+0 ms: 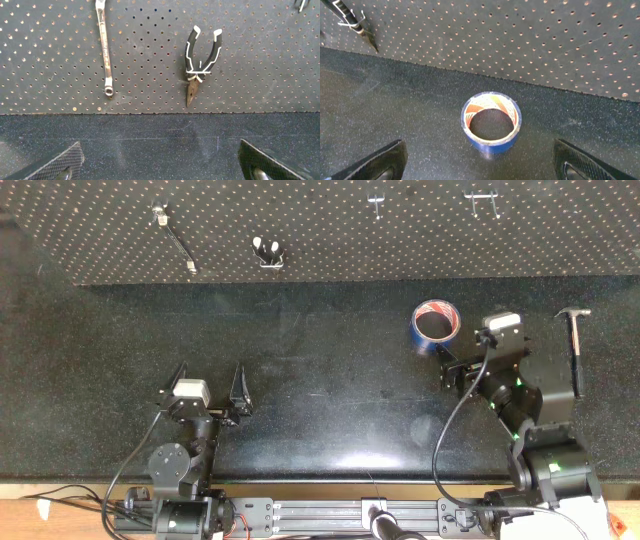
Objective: Place Tools Onto Pegboard
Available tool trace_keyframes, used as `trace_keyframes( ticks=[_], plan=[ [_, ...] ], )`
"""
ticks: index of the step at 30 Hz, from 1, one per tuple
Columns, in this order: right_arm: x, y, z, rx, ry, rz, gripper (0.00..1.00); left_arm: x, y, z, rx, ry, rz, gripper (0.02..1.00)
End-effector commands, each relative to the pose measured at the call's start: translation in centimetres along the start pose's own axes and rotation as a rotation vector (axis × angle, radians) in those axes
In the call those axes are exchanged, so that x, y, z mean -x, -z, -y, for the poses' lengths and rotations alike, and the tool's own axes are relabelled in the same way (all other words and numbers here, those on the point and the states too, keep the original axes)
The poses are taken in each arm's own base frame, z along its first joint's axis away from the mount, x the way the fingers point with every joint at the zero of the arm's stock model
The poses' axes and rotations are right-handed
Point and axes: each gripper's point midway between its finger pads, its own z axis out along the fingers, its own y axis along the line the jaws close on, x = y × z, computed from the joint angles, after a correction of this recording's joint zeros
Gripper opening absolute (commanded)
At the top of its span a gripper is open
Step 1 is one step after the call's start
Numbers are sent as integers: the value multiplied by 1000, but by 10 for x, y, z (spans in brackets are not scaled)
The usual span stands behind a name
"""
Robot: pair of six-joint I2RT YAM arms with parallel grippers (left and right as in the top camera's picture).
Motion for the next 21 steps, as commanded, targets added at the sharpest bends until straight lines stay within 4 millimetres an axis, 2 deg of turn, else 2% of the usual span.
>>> trace_keyframes(
  ticks=[1, 4, 7, 9, 11, 13, 14, 16, 21],
  plan=[
    [15, -1, -12, 40, 23, -49, 936, -1, 0, 0, 3, 12, 0, 996],
    [26, -10, -20, 82, 32, -15, 936, -1, 0, 0, 3, 12, 0, 996],
    [19, -17, -32, 116, -47, -69, 936, -1, 0, 0, 3, 12, 0, 996],
    [10, -24, -47, 152, -30, -131, 936, -1, 0, 0, 3, 12, 0, 996],
    [7, -28, -39, 91, -114, -155, 936, -1, 0, 0, 3, 12, 0, 996],
    [-2, -38, -37, 81, -127, -217, 936, -1, 0, 0, 3, 12, 0, 996],
    [-11, -41, -19, -39, -178, -300, 936, -1, 0, 0, 3, 12, 0, 996],
    [-12, -47, -15, -66, -176, -342, 936, -1, 0, 0, 3, 12, 0, 996],
    [-18, -79, -5, -132, -153, -416, 936, -1, 0, 0, 3, 12, 0, 996]
  ],
)
